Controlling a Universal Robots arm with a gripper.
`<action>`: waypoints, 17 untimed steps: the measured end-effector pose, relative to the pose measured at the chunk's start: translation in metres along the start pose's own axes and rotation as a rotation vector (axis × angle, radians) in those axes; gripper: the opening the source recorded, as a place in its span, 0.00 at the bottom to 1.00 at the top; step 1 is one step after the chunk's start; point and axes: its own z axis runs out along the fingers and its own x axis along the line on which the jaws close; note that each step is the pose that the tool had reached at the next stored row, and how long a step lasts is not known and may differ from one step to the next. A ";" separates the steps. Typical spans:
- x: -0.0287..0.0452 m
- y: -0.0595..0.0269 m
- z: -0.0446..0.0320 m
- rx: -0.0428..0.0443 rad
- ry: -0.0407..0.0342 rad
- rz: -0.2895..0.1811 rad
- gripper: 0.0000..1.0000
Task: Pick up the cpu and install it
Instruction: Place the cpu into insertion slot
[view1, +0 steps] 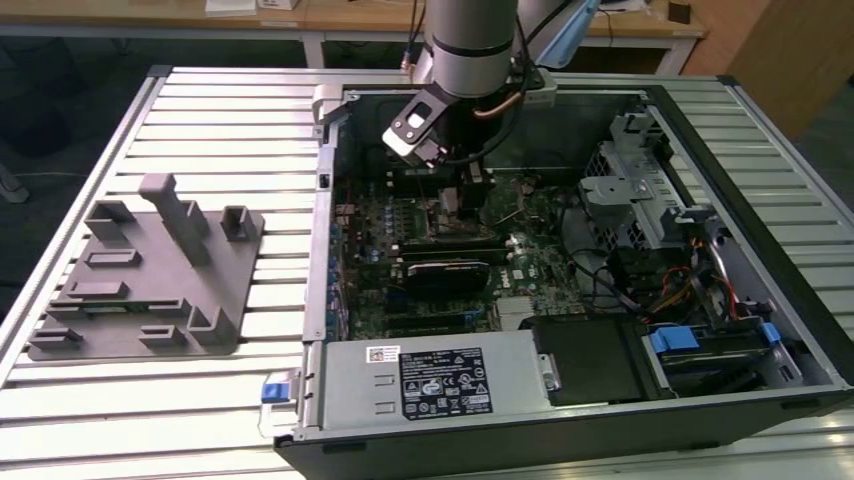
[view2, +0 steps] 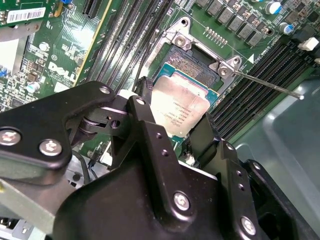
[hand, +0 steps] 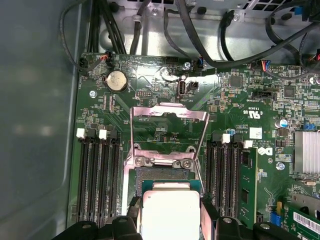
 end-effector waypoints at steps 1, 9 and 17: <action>0.0000 0.0000 0.0001 0.0001 -0.0001 0.000 0.55; 0.0001 -0.0001 0.0020 0.0004 -0.0054 0.000 0.55; 0.0001 -0.0002 0.0031 0.0005 -0.0106 -0.001 0.55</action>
